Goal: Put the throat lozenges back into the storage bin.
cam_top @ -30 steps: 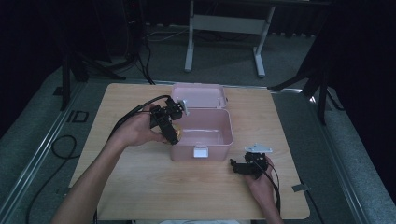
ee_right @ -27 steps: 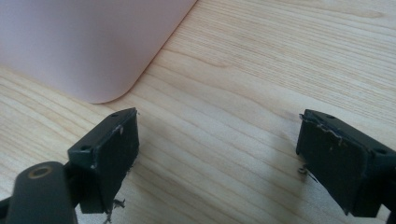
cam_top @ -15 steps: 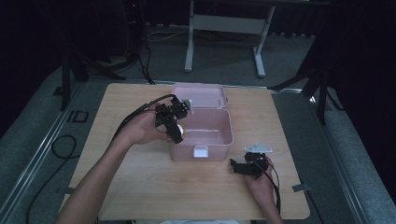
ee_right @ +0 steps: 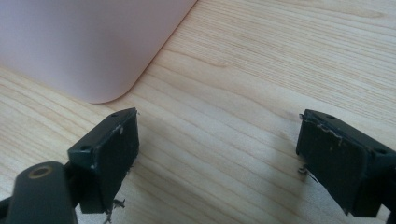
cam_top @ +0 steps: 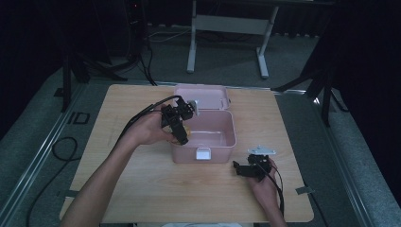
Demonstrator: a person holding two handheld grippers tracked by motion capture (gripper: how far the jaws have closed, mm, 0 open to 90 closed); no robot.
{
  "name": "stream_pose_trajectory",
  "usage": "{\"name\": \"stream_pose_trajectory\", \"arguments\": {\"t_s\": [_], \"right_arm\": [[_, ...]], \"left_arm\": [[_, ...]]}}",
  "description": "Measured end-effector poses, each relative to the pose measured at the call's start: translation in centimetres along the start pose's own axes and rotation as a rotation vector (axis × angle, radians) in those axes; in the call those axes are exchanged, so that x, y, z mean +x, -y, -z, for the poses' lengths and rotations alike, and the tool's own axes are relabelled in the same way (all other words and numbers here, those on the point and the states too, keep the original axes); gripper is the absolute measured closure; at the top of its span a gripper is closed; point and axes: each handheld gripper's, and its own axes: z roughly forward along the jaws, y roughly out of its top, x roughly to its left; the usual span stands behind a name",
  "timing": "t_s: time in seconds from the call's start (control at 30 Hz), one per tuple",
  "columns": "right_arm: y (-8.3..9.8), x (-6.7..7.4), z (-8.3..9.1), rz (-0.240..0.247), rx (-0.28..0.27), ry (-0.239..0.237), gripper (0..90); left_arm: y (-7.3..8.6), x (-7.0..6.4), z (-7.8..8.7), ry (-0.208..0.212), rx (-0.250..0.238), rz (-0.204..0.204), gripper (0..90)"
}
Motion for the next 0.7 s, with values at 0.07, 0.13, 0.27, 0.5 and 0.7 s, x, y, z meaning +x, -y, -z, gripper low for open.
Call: {"name": "stream_pose_trajectory", "arguments": {"t_s": [0.07,0.13,0.27,0.5,0.7], "right_arm": [[0.00,0.00,0.00,0.000,0.000,0.000,12.8],[0.00,0.00,0.00,0.000,0.000,0.000,12.8],[0.00,0.00,0.00,0.000,0.000,0.000,12.8],[0.00,0.00,0.00,0.000,0.000,0.000,12.8],[0.00,-0.01,-0.01,0.001,-0.001,0.000,12.8]], "left_arm": [[-0.08,0.01,-0.04,0.003,0.002,-0.001,22.0],[-0.16,0.02,-0.11,0.001,0.002,0.000,22.0],[-0.36,0.06,-0.32,0.006,0.006,-0.002,22.0],[-0.62,0.16,-0.50,0.015,0.006,-0.003,22.0],[-0.77,0.16,-0.67,0.013,0.008,-0.008,21.9]]}}
